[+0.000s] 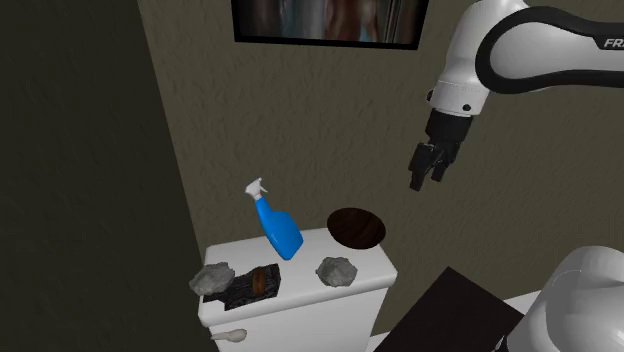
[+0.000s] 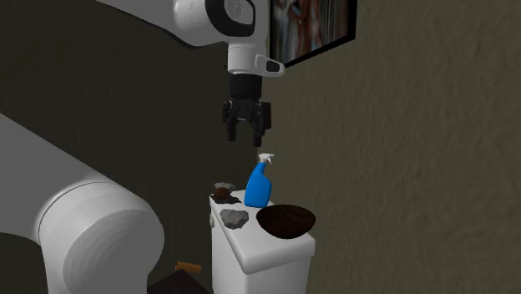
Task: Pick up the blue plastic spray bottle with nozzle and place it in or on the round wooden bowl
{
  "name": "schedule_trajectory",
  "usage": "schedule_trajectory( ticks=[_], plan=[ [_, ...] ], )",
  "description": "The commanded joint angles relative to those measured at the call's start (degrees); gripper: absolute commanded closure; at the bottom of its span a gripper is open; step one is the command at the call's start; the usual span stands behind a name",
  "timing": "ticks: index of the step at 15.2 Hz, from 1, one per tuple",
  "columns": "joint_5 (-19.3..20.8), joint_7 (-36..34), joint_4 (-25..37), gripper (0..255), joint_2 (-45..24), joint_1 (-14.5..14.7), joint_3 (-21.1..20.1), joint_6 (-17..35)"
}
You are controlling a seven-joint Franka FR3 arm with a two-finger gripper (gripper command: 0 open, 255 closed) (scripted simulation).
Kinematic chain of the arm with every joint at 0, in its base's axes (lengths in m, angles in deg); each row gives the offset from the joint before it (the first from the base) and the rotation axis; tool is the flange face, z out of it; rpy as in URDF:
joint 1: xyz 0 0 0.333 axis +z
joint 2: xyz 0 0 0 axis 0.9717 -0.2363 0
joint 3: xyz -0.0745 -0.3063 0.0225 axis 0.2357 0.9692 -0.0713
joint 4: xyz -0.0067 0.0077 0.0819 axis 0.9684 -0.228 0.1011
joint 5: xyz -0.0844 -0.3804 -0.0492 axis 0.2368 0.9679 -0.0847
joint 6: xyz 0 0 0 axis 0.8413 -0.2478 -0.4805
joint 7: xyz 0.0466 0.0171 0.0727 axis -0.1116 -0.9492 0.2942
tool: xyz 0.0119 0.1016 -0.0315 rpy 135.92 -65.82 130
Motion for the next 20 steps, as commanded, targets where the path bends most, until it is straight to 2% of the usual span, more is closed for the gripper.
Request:
schedule_trajectory(
  ticks=[1, 7, 12, 16, 20],
  plan=[
    [0.0, 0.0, 0.0, 0, 0.0, 0.0, 0.0, 0.0],
    [0.5, -3.6, -2.9, 0, -5.2, 1.8, -7.2, 14.7],
    [3.1, -7.7, -3.1, 0, -11.9, 1.9, -13.6, 26.6],
    [7.7, -12.6, -1.6, 0, -18.5, 0.5, -19.3, 35.3],
    [15.6, -19.6, 1.3, 0, -26.0, -2.5, -25.6, 42.4]
  ],
)
